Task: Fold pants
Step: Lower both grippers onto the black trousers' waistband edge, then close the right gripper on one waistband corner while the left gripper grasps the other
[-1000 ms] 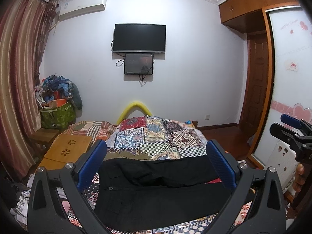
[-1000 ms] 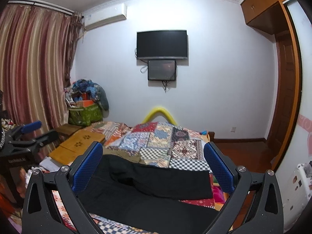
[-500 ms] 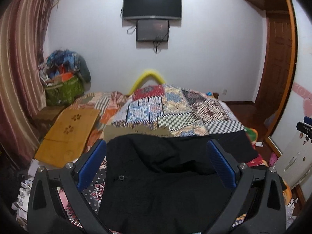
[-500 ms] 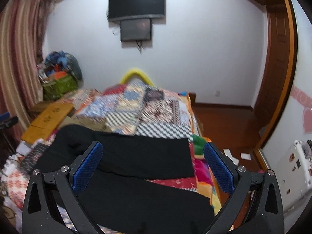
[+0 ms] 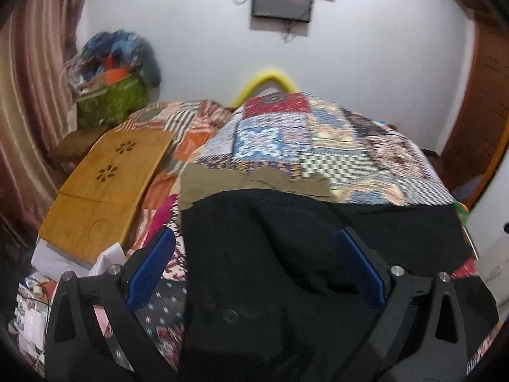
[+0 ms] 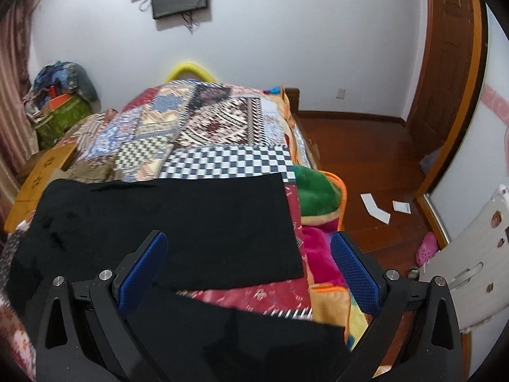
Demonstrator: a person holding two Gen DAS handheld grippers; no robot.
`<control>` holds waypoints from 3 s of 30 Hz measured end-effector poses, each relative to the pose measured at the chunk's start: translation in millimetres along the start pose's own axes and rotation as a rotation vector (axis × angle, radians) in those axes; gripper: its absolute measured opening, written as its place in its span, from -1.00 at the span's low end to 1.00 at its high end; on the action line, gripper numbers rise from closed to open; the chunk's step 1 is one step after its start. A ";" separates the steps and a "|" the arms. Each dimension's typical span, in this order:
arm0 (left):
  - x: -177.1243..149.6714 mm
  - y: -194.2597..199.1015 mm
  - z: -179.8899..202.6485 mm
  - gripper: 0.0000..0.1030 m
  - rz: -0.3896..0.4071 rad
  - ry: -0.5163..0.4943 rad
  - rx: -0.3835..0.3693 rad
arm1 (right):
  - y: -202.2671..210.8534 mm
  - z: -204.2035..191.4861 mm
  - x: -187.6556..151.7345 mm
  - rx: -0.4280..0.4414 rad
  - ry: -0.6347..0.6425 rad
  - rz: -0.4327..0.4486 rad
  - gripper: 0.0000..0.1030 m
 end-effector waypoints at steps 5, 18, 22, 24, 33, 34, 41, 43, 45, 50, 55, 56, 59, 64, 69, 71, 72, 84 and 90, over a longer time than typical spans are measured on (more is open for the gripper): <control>11.0 -57.8 -36.2 0.83 -0.060 0.032 0.116 | -32.1 12.5 10.0 -0.028 -0.002 -0.021 0.96; -10.8 -180.4 -98.3 0.47 -0.330 0.254 0.084 | -90.4 17.5 34.3 -0.031 0.084 -0.051 0.76; -22.9 -197.3 -106.5 0.47 -0.377 0.326 0.060 | -109.8 17.3 31.3 -0.018 0.093 -0.078 0.75; -28.9 -202.6 -105.2 0.47 -0.397 0.342 0.049 | -117.3 18.1 27.9 -0.015 0.092 -0.087 0.74; -35.2 -209.4 -98.5 0.21 -0.414 0.329 0.032 | -146.9 28.6 17.8 0.033 0.026 -0.149 0.39; -33.9 -208.2 -96.1 0.16 -0.409 0.307 0.034 | -149.5 30.2 18.2 0.029 0.018 -0.149 0.39; -25.4 -194.6 -83.8 -0.51 -0.379 0.167 0.083 | -171.6 39.8 28.5 0.026 -0.036 -0.160 0.06; -23.9 -189.9 -85.6 -0.81 -0.373 0.137 0.113 | -179.5 39.0 28.1 0.061 -0.050 -0.191 -0.22; -25.5 -186.3 -88.4 -0.88 -0.377 0.122 0.122 | -186.0 37.8 26.2 0.074 -0.055 -0.211 -0.24; -25.8 -176.1 -91.3 -0.93 -0.359 0.119 0.112 | -187.7 31.8 25.6 0.083 -0.029 -0.204 -0.60; -12.9 -161.2 -88.6 -0.95 -0.313 0.114 0.104 | -176.0 29.0 40.4 0.116 -0.061 -0.162 -0.87; -9.1 -159.1 -87.0 -0.95 -0.306 0.111 0.103 | -173.2 28.6 44.6 0.112 -0.060 -0.150 -0.87; 1.7 -151.0 -86.0 -0.96 -0.282 0.104 0.099 | -163.4 26.7 58.8 0.099 -0.058 -0.110 -0.87; 28.3 -132.6 -86.4 -1.00 -0.204 0.095 0.111 | -156.7 27.3 80.9 0.079 -0.054 -0.068 -0.88; 43.3 -125.6 -86.3 -1.00 -0.206 0.096 0.083 | -149.7 24.9 89.1 0.090 -0.052 -0.039 -0.88; 37.2 -132.8 -85.8 -0.92 -0.238 0.110 0.080 | -149.3 22.9 84.8 0.090 -0.045 -0.039 -0.88; 29.7 -139.9 -83.3 -0.77 -0.267 0.111 0.068 | -150.1 22.3 82.6 0.091 -0.045 -0.043 -0.87; -46.7 -188.6 -74.4 0.53 -0.440 0.185 0.004 | -161.6 28.0 51.3 0.084 -0.034 -0.113 -0.85; -54.9 -183.6 -70.0 -0.14 -0.474 0.241 -0.107 | -171.0 26.9 37.9 0.073 -0.014 -0.154 -0.81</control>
Point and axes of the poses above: each gripper's, at about its wrist camera, not at the fingertips, and y roughly against the way its jaws point, z to its right, x to its top, the point moved 9 cm from there along -y, roughly the way its jaws point, and after that the axes turned 3 degrees about x, right-handed, at the moved point
